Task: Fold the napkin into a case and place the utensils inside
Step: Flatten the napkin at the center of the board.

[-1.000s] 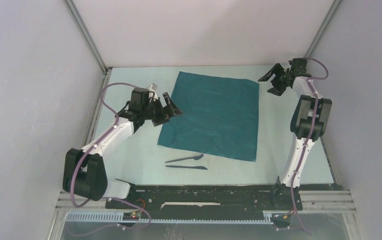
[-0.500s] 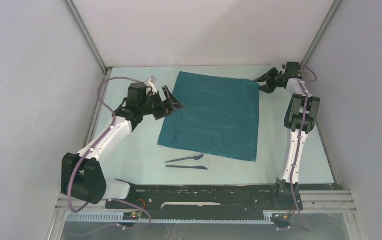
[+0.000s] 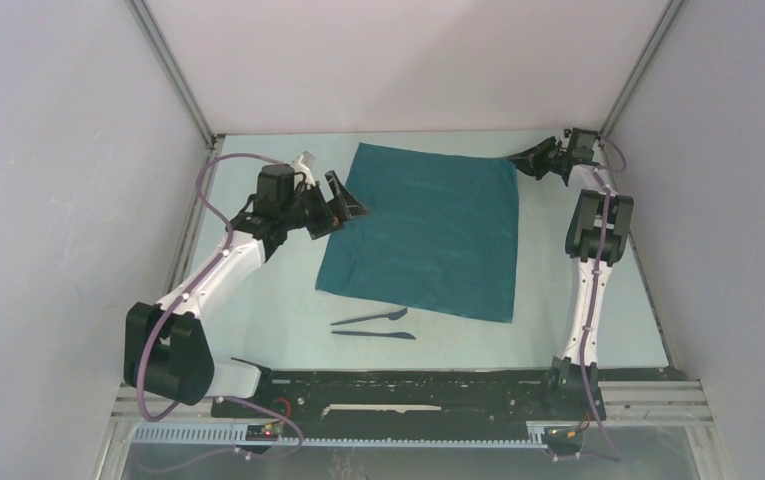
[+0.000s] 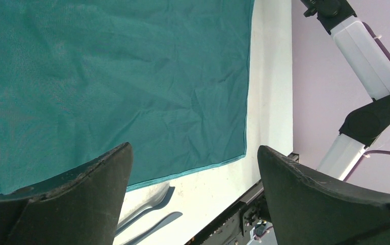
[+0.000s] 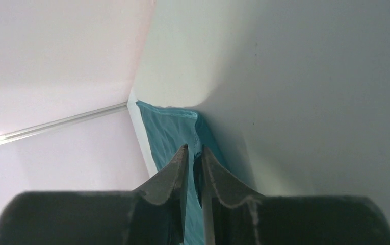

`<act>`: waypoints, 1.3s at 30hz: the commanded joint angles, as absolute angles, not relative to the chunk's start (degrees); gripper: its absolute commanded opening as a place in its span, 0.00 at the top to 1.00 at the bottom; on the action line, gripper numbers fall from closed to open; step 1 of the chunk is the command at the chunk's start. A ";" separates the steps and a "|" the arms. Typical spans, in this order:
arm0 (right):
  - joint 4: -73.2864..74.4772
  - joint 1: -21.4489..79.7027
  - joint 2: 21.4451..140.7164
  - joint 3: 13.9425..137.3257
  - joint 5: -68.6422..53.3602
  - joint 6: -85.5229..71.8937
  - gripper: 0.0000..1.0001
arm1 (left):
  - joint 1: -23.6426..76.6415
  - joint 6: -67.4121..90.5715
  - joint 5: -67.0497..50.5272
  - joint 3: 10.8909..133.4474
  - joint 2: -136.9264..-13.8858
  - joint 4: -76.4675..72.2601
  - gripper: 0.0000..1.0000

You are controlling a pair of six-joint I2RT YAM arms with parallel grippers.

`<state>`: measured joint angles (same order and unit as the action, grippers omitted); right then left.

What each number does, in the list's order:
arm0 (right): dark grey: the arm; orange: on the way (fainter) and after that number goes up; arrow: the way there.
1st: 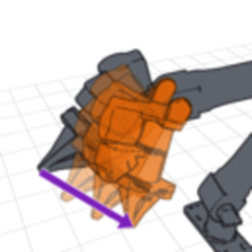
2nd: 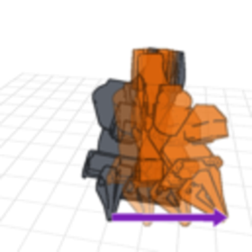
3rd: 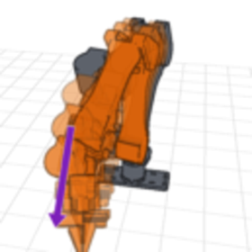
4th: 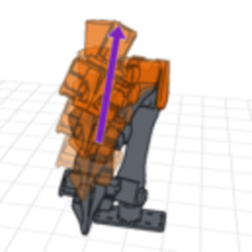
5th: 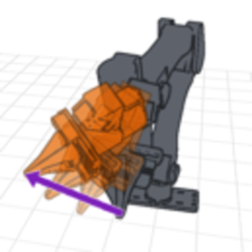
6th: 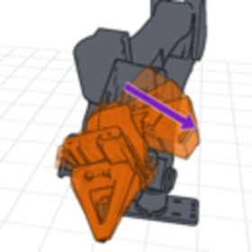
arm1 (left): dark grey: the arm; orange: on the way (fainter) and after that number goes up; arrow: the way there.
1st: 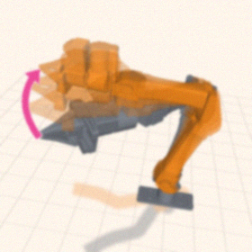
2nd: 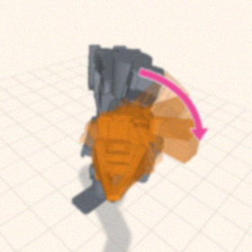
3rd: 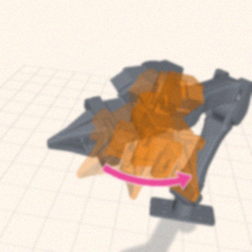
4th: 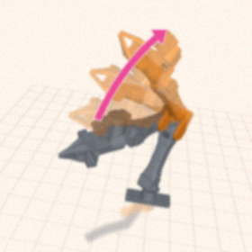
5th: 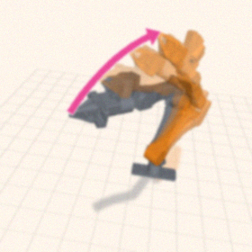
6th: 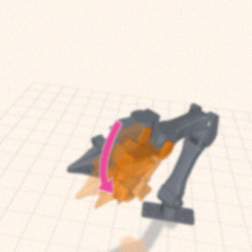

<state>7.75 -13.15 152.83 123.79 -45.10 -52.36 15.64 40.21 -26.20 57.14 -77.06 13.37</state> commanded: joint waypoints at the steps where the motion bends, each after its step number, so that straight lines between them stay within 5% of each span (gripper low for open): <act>1: 1.29 -13.53 153.34 127.53 -44.34 -53.84 0.83 | 15.89 40.69 -27.29 59.09 -77.27 11.78 0.00; 3: 2.00 -13.77 153.37 129.20 -42.29 -52.34 1.00 | 15.98 40.78 -27.22 59.12 -77.50 11.69 0.00; 17: 11.32 -16.28 154.13 138.76 -32.30 -38.52 0.98 | 17.70 41.13 -27.55 61.22 -82.45 10.82 0.00; 21: 13.18 -16.26 154.70 141.39 -27.32 -33.06 0.86 | 18.15 40.88 -27.48 61.49 -84.02 10.85 0.00; 28: 33.58 -15.29 148.26 148.42 -2.96 -24.54 0.17 | 18.20 39.78 -21.96 61.75 -85.26 14.21 0.01; 32: 45.58 -13.80 134.48 137.44 3.69 -26.63 0.11 | 18.26 42.23 -12.00 64.85 -88.89 22.49 0.14; 39: 45.05 -6.08 105.79 96.70 3.26 -37.40 0.09 | 20.78 50.99 1.90 69.66 -94.40 36.38 0.14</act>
<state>42.41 -11.81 120.51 111.35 -1.08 -30.70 18.83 44.42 -7.97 67.79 -93.45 27.20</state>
